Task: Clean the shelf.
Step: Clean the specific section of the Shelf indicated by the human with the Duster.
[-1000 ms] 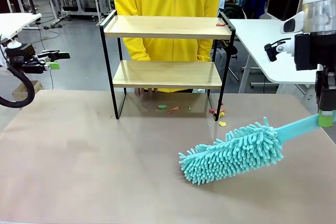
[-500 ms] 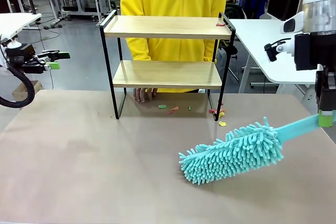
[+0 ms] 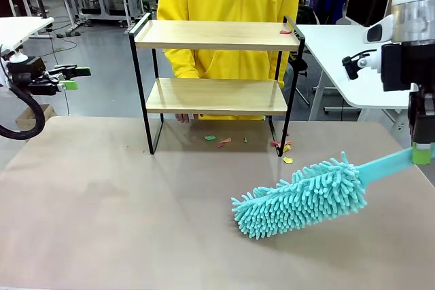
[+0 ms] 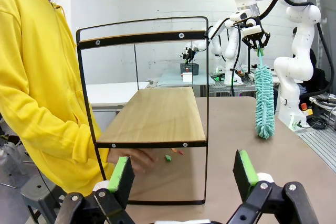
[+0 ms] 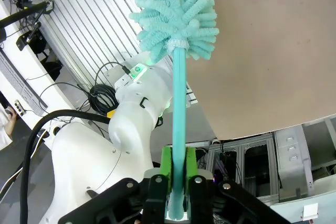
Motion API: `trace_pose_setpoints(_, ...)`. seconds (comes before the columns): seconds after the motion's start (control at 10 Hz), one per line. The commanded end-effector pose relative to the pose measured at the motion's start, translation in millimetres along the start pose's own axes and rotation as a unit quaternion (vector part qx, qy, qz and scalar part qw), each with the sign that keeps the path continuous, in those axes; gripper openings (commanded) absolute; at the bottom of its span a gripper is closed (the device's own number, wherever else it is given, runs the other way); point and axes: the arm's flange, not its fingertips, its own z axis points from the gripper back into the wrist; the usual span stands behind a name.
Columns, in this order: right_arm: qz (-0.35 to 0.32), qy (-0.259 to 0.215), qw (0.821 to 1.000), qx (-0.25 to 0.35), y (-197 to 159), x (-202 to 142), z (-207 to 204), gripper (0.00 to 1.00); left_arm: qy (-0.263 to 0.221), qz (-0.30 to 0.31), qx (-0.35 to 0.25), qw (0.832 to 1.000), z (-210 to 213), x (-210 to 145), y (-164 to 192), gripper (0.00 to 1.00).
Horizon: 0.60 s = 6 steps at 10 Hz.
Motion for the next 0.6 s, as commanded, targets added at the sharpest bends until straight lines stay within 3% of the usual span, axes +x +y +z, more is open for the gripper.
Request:
trace_pose_setpoints(0.0,0.001,-0.003,1.000,0.007,1.0,-2.2,1.4,0.13,-0.001,-0.006,0.001,1.000,0.3,1.7,-2.2,1.00)
trace_pose_setpoints(0.5,0.001,-0.003,1.000,0.007,1.0,-2.2,1.4,0.13,-0.001,-0.006,0.001,1.000,0.3,1.7,-2.2,1.00)
